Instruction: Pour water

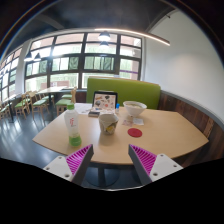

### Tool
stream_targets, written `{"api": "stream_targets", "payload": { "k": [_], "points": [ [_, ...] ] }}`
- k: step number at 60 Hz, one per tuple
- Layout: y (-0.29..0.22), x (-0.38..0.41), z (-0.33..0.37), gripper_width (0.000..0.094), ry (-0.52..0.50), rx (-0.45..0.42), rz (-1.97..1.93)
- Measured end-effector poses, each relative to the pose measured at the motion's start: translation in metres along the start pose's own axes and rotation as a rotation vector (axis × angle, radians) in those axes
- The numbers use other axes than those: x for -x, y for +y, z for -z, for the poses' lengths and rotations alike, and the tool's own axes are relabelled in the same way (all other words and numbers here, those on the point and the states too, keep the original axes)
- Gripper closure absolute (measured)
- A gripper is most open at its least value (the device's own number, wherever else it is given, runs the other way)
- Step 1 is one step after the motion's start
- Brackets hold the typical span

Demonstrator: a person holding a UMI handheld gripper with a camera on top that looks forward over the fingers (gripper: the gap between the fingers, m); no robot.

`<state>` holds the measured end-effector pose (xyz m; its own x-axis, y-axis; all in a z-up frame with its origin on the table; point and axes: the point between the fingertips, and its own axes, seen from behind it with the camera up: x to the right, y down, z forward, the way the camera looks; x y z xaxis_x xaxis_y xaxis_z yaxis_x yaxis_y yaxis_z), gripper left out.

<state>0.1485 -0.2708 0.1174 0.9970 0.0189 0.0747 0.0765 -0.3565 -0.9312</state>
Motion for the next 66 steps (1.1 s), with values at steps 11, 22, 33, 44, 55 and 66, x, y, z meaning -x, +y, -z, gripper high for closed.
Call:
{"api": "stream_targets", "payload": {
  "k": [11,22,33,44,55,66],
  "points": [
    [-0.003,0.003,0.0,0.0116,-0.016,-0.011,-0.022],
    [0.016,0.041,-0.027,0.012,-0.107,-0.006,-0.05],
    [0.033,0.115,-0.065,0.0121,-0.208,-0.021,-0.083],
    [0.02,0.162,-0.113,0.0122,-0.187,-0.052,-0.077],
    [-0.019,0.164,-0.168,0.0132,-0.052,-0.133,-0.001],
    [-0.031,0.159,-0.202,0.0512,0.036,-0.161,0.043]
  ]
}}
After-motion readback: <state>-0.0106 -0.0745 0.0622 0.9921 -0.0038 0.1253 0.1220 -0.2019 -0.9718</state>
